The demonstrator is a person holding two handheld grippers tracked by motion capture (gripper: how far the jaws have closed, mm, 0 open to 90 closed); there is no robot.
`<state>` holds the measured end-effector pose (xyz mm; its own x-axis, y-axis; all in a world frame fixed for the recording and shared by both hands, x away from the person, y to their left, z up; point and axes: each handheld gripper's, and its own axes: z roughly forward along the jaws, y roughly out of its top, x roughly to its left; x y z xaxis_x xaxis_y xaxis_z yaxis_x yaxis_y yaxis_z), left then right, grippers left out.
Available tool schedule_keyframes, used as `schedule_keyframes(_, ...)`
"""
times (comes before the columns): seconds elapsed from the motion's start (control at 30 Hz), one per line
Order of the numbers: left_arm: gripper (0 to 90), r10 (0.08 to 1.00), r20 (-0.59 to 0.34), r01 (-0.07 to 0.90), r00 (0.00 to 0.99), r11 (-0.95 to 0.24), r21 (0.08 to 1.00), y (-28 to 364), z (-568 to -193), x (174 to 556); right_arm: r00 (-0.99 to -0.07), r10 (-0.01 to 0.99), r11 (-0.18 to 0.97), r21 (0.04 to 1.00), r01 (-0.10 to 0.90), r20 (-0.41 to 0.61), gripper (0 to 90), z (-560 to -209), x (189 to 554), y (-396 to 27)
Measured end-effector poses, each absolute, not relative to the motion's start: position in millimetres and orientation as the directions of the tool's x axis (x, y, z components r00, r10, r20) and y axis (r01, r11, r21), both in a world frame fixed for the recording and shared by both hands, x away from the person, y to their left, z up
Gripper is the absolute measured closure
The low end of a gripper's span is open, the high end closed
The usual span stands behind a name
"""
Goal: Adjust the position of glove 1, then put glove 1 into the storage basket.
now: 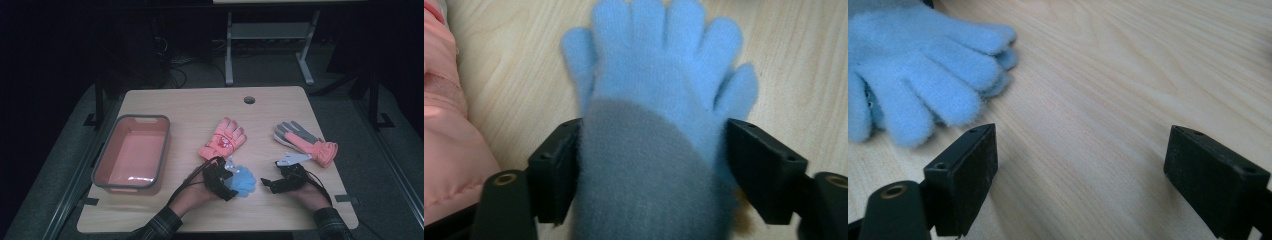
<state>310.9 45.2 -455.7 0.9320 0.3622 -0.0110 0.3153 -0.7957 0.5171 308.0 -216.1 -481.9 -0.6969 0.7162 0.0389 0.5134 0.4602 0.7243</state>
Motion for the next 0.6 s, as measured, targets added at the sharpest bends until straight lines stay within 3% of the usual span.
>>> schedule_keyframes(0.17, 38.1, 0.368, -0.009, 0.318, 0.93, -0.792, 0.521, 46.9, -453.9, 311.0, -0.697, 0.716, 0.461, 0.724, 0.513, 0.039, 13.7, -481.9, 308.0, -216.2)
schedule_keyframes(0.4, 64.6, 0.36, -0.039, 0.327, 0.932, -0.789, 0.52, 49.8, -450.4, 312.3, -0.697, 0.716, 0.461, 0.724, 0.513, 0.038, 13.7, -481.9, 308.1, -216.1)
schedule_keyframes(0.6, 74.8, 0.364, -0.093, 0.357, 0.927, -0.773, 0.525, 51.7, -450.5, 316.0, -0.697, 0.716, 0.461, 0.724, 0.513, 0.038, 13.7, -481.9, 308.1, -216.1)
